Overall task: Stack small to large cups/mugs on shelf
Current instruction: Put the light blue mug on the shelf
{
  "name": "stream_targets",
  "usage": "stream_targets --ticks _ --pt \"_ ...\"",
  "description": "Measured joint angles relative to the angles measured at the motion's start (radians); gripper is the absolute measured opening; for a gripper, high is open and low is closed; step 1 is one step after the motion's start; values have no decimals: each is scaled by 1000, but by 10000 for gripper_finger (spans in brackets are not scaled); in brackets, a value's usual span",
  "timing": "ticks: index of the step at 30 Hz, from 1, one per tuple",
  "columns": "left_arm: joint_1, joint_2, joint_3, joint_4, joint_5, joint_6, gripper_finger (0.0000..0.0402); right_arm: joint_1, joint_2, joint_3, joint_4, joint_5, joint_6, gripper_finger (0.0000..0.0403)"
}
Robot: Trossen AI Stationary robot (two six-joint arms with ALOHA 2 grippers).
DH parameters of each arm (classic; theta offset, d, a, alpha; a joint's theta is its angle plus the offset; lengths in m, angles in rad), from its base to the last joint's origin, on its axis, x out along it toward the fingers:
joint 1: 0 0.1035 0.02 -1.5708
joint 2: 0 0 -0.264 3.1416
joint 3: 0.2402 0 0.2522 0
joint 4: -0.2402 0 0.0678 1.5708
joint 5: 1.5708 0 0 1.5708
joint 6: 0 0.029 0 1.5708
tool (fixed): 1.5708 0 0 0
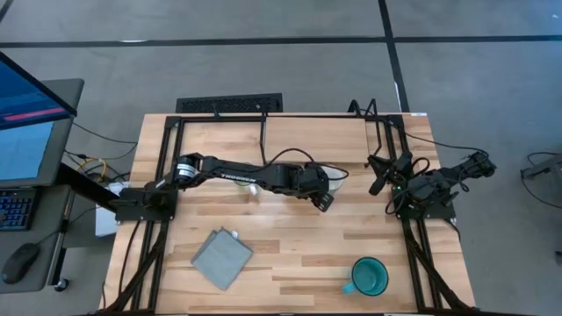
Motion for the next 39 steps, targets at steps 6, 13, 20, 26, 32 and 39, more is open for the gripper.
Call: stream_targets --ticks 6,13,20,26,32,39 --pt "-2 37 -2 18 2 -14 176 0 0 0 0 0 0 74" --pt "-2 50 1 43 14 -17 176 0 0 0 0 0 0 74" --pt "6 50 9 51 50 -10 174 0 0 0 0 0 0 74" --pt "6 50 35 17 24 -8 145 0 0 0 0 0 0 74" --pt "6 50 48 -52 23 -6 114 0 0 0 0 0 -1 74" --pt "2 50 48 -124 24 -6 90 0 0 0 0 0 -1 74"
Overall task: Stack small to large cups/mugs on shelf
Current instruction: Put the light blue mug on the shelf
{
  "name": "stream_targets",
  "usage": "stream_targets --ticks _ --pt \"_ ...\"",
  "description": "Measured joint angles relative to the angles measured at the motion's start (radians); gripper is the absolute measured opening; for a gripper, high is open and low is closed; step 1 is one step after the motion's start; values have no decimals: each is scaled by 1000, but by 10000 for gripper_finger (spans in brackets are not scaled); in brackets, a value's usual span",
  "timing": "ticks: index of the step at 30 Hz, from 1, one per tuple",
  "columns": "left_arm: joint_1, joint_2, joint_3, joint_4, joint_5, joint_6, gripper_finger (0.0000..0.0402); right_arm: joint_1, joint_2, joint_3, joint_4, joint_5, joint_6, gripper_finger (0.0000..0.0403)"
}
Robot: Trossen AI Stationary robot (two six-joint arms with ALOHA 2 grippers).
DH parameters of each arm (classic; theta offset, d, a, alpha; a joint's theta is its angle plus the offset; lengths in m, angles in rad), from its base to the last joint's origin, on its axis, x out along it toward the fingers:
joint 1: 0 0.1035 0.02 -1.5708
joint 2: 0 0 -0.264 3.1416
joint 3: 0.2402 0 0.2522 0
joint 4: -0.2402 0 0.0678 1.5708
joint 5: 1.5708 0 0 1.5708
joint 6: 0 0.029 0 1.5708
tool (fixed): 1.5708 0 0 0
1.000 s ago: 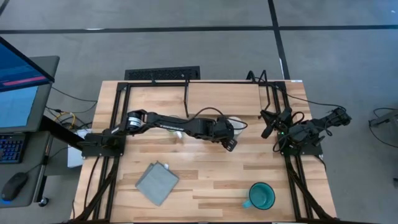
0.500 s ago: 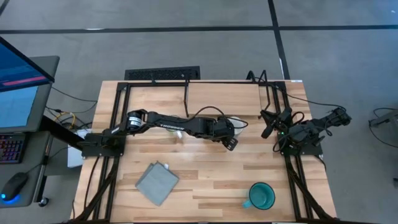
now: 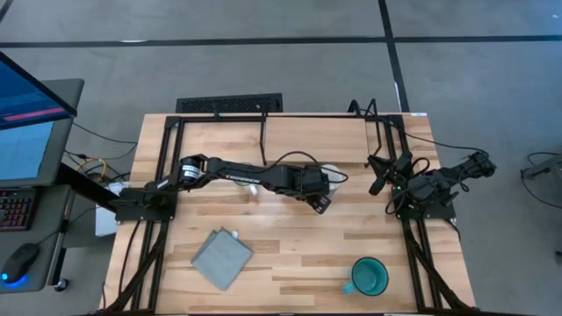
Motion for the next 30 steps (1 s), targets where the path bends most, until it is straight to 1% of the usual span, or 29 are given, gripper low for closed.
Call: stream_targets --ticks 10,14,26,30 --pt "0 0 0 -11 4 15 68 0 0 0 0 0 0 74" --pt "1 -1 22 -44 4 28 63 0 0 0 0 0 0 74" --pt "1 -1 48 -87 2 42 59 0 0 0 0 0 0 74" --pt "1 -1 49 -94 16 42 59 0 0 0 0 0 0 74"
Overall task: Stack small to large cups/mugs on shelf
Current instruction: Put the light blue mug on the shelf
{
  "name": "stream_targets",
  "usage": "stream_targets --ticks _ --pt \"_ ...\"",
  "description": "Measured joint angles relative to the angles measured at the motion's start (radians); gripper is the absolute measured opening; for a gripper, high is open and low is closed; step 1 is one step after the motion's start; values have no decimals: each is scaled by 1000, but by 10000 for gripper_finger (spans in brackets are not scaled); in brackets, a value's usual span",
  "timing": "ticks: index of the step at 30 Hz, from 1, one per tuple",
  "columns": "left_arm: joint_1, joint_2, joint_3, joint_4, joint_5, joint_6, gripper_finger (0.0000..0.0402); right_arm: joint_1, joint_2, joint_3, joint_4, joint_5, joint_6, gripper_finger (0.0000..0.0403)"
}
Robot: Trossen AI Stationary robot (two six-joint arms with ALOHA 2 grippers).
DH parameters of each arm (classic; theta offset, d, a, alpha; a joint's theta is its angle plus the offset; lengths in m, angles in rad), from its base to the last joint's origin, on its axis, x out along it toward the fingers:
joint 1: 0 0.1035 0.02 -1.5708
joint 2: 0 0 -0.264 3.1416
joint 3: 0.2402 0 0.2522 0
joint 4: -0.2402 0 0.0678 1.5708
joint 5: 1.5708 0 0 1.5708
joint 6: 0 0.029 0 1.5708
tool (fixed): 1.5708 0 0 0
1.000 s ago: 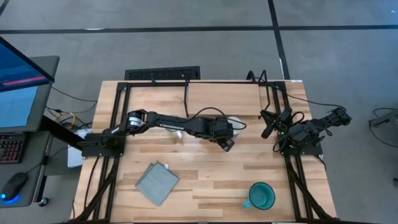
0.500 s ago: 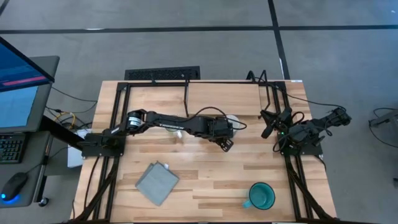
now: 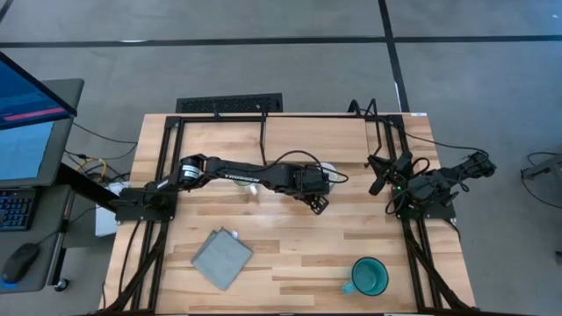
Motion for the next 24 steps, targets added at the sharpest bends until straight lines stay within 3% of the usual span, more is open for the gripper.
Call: stream_targets --ticks 13,24 --pt "0 0 5 -21 16 -28 59 0 0 0 0 0 0 74" --pt "0 1 126 -124 -57 -13 58 0 0 0 0 0 0 74"
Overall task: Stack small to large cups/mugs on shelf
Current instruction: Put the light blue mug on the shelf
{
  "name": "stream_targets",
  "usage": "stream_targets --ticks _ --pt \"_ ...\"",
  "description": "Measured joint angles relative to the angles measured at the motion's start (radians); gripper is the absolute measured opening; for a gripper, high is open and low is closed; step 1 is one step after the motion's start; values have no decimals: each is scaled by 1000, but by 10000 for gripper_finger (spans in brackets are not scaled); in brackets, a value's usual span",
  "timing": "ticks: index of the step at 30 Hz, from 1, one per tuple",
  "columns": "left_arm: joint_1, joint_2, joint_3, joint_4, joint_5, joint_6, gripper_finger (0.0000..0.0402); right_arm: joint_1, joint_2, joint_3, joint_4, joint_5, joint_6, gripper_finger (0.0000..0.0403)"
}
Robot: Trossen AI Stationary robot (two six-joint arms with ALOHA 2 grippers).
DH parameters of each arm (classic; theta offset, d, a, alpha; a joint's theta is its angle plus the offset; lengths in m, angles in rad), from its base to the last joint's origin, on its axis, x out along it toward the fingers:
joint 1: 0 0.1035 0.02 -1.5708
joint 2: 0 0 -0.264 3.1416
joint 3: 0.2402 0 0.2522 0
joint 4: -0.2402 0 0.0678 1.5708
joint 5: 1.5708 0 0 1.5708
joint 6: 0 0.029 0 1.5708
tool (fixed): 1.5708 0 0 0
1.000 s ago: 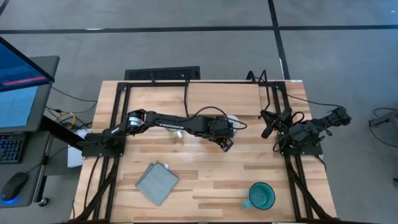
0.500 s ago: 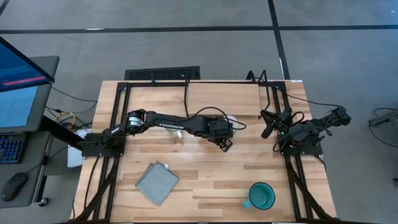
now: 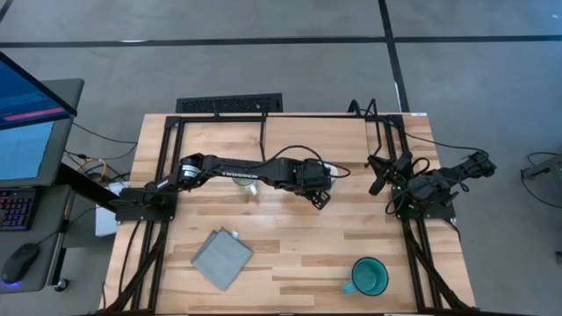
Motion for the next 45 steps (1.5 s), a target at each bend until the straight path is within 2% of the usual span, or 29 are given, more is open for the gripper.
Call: stream_targets --ticks 9,16,19,29,33,45 --pt "-1 0 7 -25 -3 2 43 0 0 0 0 0 0 74" --pt "-1 0 7 -36 49 -1 95 0 0 0 0 0 0 74" --pt "-3 0 7 -46 55 -5 105 0 0 0 0 0 0 74" --pt "-3 -2 -22 -51 61 -60 97 0 0 0 0 0 0 74" --pt "-10 -6 -61 -36 100 -84 96 0 0 0 0 0 0 74" --pt "-20 1 -67 -10 65 -88 96 0 0 0 0 0 0 74"
